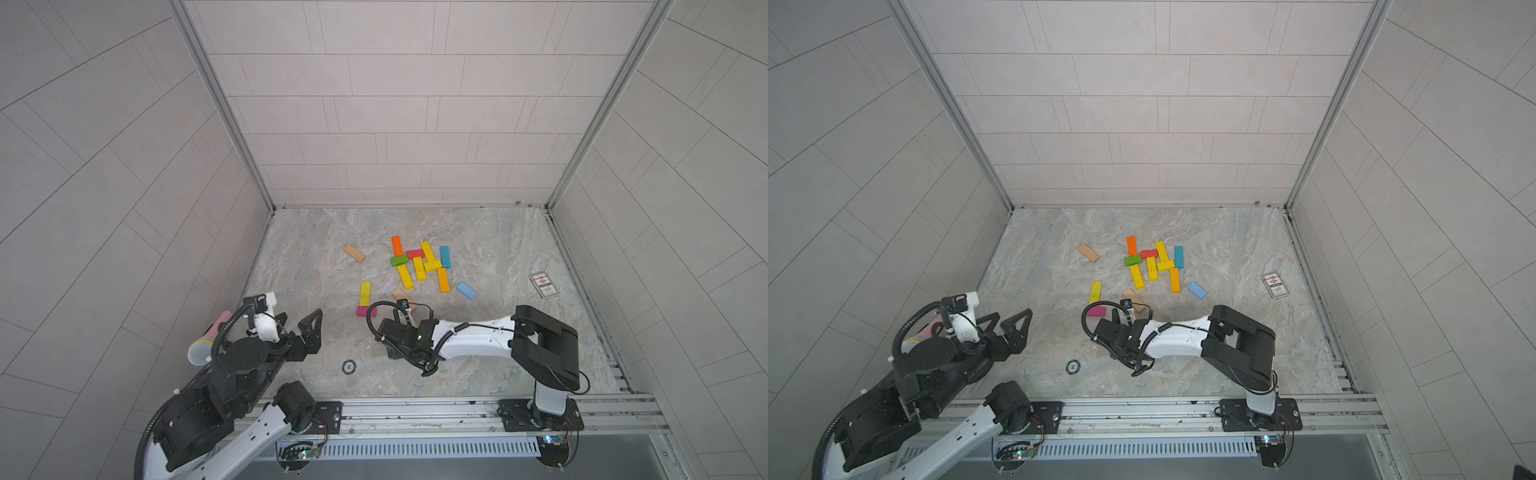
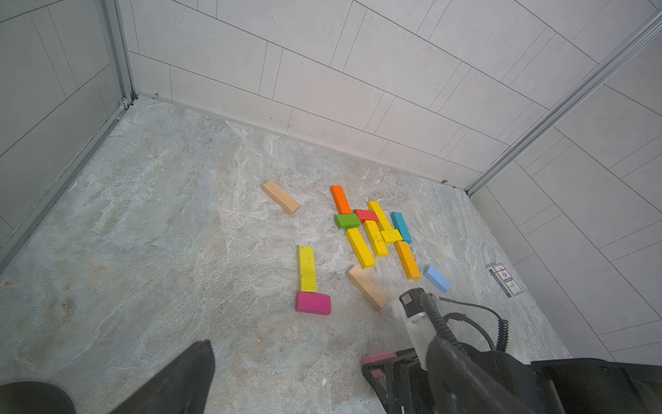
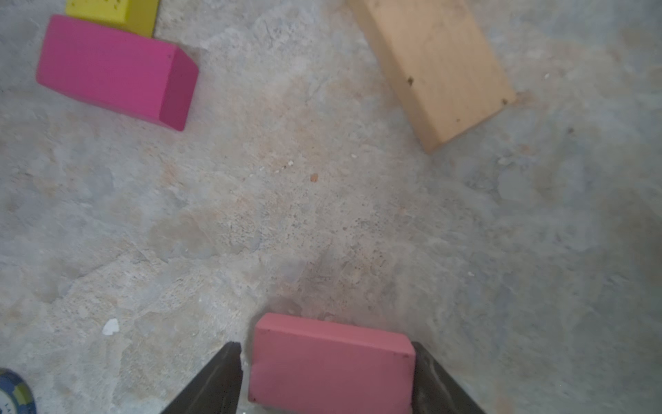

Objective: Assemble the letter h with building blocks
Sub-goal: Pick up the building block from the center of the board, then assemble the building block at the center of the board.

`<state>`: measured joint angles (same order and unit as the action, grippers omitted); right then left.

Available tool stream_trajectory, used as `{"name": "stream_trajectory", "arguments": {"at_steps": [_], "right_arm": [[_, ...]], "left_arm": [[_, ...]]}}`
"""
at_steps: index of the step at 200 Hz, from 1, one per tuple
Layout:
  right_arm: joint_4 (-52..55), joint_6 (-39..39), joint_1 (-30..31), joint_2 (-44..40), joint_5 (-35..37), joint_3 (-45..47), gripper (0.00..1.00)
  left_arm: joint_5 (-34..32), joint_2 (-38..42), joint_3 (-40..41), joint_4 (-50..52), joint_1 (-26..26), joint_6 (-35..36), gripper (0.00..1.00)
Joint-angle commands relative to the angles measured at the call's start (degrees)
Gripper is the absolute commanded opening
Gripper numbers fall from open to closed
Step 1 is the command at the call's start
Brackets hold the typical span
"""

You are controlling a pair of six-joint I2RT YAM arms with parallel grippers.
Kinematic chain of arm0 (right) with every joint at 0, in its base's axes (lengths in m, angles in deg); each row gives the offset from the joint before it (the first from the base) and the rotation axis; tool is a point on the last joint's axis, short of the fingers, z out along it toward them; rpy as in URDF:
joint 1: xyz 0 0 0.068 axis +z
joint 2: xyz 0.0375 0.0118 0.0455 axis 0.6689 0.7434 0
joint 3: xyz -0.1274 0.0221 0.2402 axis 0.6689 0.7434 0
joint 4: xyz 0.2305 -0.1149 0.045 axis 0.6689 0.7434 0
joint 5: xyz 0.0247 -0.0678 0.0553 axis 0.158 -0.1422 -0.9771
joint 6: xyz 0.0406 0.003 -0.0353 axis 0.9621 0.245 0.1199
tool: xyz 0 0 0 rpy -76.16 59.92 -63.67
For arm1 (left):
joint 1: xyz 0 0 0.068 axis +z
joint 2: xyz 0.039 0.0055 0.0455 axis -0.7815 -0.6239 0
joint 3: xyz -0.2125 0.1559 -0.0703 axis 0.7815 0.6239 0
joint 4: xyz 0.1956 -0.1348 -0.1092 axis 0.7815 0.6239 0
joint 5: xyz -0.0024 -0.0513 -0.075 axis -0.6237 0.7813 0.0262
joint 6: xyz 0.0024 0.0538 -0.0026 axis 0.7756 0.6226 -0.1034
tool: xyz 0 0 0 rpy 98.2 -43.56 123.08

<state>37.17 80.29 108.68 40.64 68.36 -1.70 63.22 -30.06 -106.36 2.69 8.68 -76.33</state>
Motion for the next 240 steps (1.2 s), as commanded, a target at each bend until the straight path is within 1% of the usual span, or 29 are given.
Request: {"name": "stream_trajectory", "arguments": {"at_steps": [1, 29, 43, 77, 116, 152, 174, 240], "right_arm": [[1.3, 1.5, 0.0, 1.0, 1.3, -0.9, 0.68], [1.4, 1.1, -0.1, 0.9, 1.6, -1.7, 0.59], [1.8, 0.2, -0.4, 0.9, 1.8, -3.0, 0.57], [3.5, -0.8, -2.9, 1.2, 1.8, -7.9, 0.57], [4.0, -1.6, -6.6, 5.4, -1.9, -12.8, 0.56], [5.0, -2.5, -7.7, 8.9, -2.9, -16.5, 0.56], [5.0, -2.7, -8.4, 10.4, -3.8, -17.3, 0.56], [5.7, -2.6, -9.3, 12.6, -3.1, -19.6, 0.56]], "left_arm": [[-1.3, 0.7, -0.1, 1.4, -0.1, 0.9, 1.0], [-1.5, 0.7, -0.1, 1.4, 0.0, 1.0, 1.0], [-1.4, 0.7, -0.2, 1.6, -0.1, 1.1, 1.0], [-1.7, 0.6, -0.8, 2.2, -0.1, 1.4, 1.0], [-1.7, 0.9, -0.8, 2.5, -0.1, 1.3, 1.0], [-1.7, 0.5, -0.9, 2.5, -0.1, 1.4, 1.0], [-1.7, 0.4, -0.9, 2.5, 0.0, 1.7, 1.0], [-2.4, 0.5, -0.5, 2.4, -0.1, 2.1, 1.0]]}}
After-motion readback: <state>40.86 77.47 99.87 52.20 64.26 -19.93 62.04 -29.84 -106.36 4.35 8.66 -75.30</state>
